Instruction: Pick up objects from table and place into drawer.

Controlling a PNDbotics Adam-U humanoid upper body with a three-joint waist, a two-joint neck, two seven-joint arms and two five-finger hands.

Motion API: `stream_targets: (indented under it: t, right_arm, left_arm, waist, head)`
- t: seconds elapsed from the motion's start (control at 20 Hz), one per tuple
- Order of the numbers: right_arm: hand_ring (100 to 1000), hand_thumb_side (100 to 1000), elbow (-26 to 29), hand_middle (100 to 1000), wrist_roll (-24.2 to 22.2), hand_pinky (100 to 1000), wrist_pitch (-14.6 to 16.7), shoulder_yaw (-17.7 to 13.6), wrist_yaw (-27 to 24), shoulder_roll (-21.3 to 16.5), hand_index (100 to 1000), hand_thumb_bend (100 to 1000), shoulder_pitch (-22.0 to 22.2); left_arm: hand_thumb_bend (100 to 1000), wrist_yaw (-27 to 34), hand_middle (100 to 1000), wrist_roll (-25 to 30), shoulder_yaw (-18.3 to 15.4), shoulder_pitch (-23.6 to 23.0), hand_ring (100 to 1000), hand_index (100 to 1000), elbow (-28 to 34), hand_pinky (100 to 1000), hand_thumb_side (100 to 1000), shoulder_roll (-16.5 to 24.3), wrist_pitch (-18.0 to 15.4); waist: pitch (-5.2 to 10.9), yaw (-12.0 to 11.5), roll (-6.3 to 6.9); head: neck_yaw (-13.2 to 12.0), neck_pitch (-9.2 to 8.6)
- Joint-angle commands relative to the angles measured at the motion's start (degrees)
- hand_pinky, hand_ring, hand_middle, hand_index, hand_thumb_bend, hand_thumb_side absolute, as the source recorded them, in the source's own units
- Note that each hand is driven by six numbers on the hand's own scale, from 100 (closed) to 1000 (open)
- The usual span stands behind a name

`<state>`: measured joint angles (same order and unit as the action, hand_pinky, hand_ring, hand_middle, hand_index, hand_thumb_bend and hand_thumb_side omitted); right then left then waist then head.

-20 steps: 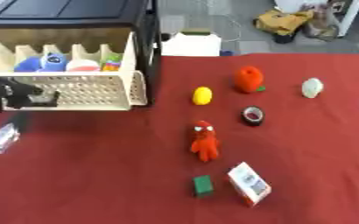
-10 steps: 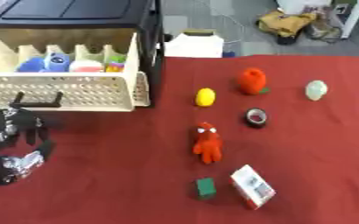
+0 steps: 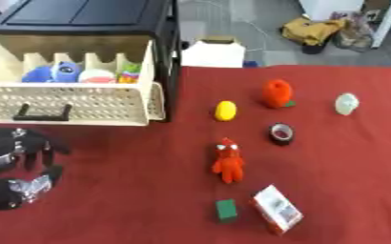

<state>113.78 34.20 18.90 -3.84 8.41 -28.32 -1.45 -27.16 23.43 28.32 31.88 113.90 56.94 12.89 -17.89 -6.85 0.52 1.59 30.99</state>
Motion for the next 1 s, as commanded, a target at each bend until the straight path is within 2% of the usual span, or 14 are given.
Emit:
stream_targets:
  t: [0.05, 0.7, 1.0]
  right_arm:
    - [686, 996, 0.82, 582, 0.15, 598, -0.35, -0.51, 0.54, -0.43, 780, 100, 0.00]
    - [688, 981, 0.82, 581, 0.05, 595, -1.18, -0.57, 0.97, 1.12, 777, 100, 0.20]
    - [689, 973, 0.82, 580, -0.30, 596, -1.40, -0.59, 0.77, 1.58, 778, 100, 0.36]
  left_arm:
    - [100, -0.78, 537, 2.33, -1.69, 0.94, 479, 851, 0.69, 364, 1000, 1.48, 0.80]
    - [100, -4.25, 524, 12.49, -6.07, 3.16, 479, 868, 0.69, 362, 1000, -0.35, 3.73]
    - [100, -6.29, 524, 17.38, -7.76, 4.74, 480, 862, 0.69, 358, 1000, -1.11, 4.06]
  waist:
    - [0.70, 0.10, -0.03]
    - [0.12, 0.30, -0.25]
    - [0.06, 0.38, -0.27]
  head:
    - [-0.03, -0.83]
    - [-0.28, -1.76]
    - [-0.46, -2.04]
